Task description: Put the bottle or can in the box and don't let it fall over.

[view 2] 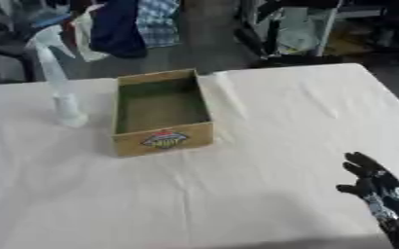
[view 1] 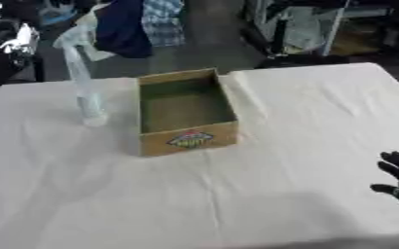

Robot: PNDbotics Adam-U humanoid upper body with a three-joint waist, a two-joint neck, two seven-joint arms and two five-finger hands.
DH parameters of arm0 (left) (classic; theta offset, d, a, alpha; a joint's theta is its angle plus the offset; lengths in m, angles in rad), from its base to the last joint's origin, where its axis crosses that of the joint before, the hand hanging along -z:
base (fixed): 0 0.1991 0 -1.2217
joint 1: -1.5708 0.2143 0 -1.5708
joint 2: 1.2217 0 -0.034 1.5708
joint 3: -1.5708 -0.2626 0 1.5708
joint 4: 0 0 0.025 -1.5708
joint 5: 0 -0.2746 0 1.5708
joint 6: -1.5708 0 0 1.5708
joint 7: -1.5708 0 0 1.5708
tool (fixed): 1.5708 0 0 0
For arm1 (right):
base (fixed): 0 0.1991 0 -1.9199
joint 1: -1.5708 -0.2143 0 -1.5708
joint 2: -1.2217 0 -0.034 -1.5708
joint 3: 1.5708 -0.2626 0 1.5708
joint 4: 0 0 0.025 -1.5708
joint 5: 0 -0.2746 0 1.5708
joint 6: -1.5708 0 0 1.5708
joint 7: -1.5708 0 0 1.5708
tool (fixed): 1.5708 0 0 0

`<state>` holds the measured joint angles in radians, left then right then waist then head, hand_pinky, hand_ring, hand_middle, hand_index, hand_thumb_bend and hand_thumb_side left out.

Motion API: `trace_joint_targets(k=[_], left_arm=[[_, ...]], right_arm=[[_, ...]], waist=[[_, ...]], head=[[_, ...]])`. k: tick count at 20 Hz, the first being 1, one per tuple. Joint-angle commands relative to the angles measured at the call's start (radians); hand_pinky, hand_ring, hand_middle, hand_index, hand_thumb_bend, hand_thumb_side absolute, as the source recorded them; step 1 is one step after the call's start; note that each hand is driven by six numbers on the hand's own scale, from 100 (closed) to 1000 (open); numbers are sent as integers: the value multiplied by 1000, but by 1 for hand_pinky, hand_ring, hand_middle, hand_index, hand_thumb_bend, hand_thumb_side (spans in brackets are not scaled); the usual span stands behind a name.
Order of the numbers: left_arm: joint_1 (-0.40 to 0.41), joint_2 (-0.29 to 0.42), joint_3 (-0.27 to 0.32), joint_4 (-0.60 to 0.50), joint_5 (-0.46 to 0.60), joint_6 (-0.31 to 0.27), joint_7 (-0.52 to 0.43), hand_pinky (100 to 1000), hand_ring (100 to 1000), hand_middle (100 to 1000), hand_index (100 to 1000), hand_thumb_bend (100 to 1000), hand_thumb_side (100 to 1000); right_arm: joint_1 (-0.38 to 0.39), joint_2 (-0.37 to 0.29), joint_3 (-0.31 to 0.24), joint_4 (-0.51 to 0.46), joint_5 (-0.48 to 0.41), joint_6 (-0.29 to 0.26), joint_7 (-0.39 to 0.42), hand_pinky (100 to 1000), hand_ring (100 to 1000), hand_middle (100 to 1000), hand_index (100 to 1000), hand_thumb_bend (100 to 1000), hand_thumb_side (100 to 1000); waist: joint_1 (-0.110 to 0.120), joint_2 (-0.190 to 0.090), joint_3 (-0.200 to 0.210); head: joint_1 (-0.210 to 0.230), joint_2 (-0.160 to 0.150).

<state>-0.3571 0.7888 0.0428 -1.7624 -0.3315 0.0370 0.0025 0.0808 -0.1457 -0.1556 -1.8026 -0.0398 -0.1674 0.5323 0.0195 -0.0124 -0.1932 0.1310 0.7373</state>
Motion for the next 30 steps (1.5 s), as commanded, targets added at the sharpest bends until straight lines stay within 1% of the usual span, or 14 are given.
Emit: trace_joint_targets(k=[1, 5, 6, 10, 12, 14, 17, 18, 20, 22, 23, 24, 26, 30], left_arm=[[-76, 125, -38, 79, -57, 51, -54, 810, 788, 805, 940, 100, 871], [-184, 234, -83, 189, -125, 119, -122, 806, 780, 792, 932, 100, 886], [-204, 248, -88, 216, -142, 136, -139, 804, 776, 787, 932, 100, 893], [-271, 219, -97, 320, -195, 200, -203, 803, 773, 781, 928, 100, 892], [-307, 196, -114, 372, -202, 230, -234, 804, 774, 780, 928, 100, 900], [-337, 180, -128, 424, -197, 229, -267, 806, 778, 782, 931, 100, 907], [-368, 163, -133, 505, -197, 189, -316, 811, 783, 786, 933, 100, 923], [-392, 156, -130, 581, -200, 148, -349, 811, 784, 786, 932, 100, 924], [-453, 140, -111, 766, -233, 8, -397, 812, 784, 786, 932, 100, 928], [-483, 129, -94, 874, -271, -98, -402, 812, 785, 786, 931, 100, 924], [-489, 124, -88, 904, -286, -134, -399, 812, 785, 786, 931, 100, 924], [-493, 120, -85, 923, -296, -159, -395, 812, 785, 786, 931, 100, 923], [-496, 114, -83, 940, -305, -191, -390, 812, 785, 786, 931, 100, 922], [-502, 107, -88, 933, -294, -223, -389, 813, 784, 784, 931, 100, 919]], right_arm=[[-4, -19, 5, -8, -2, -5, 9, 793, 1000, 972, 1000, 100, 610], [-9, -12, 12, -8, -10, -7, 15, 793, 1000, 972, 1000, 100, 613], [-10, -11, 15, -8, -11, -7, 18, 793, 1000, 972, 1000, 100, 614], [-12, -10, 19, -7, -16, -6, 25, 793, 1000, 972, 1000, 100, 614], [-12, -10, 20, -6, -18, -6, 26, 794, 1000, 972, 1000, 100, 614], [-11, -10, 19, -6, -19, -5, 27, 794, 1000, 972, 1000, 100, 612], [-10, -9, 19, -6, -20, -5, 27, 793, 1000, 972, 1000, 100, 616], [-9, -9, 19, -6, -19, -5, 27, 793, 1000, 972, 1000, 100, 617], [-7, -7, 19, -5, -18, -5, 27, 794, 1000, 973, 1000, 100, 619], [-6, -6, 19, -4, -17, -5, 27, 793, 1000, 973, 1000, 100, 621], [-6, -5, 18, -4, -16, -5, 27, 793, 1000, 973, 1000, 100, 621], [-6, -5, 18, -4, -16, -5, 26, 793, 1000, 973, 1000, 100, 620], [-6, -4, 18, -4, -16, -5, 26, 793, 1000, 973, 1000, 100, 620], [-7, -4, 18, -4, -16, -4, 26, 794, 1000, 973, 1000, 100, 622]], waist=[[-5, -9, -8], [-17, -3, -31], [-18, -2, -36], [-20, -3, -44], [-20, -5, -45], [-21, -6, -44], [-22, -6, -44], [-22, -7, -44], [-23, -8, -42], [-24, -8, -40], [-24, -7, -40], [-24, -7, -39], [-24, -7, -40], [-24, -6, -41]], head=[[11, -3], [32, -12], [37, -12], [42, -12], [43, -13], [41, -14], [40, -15], [41, -13], [41, -11], [39, -9], [38, -9], [38, -9], [38, -9], [39, -9]])
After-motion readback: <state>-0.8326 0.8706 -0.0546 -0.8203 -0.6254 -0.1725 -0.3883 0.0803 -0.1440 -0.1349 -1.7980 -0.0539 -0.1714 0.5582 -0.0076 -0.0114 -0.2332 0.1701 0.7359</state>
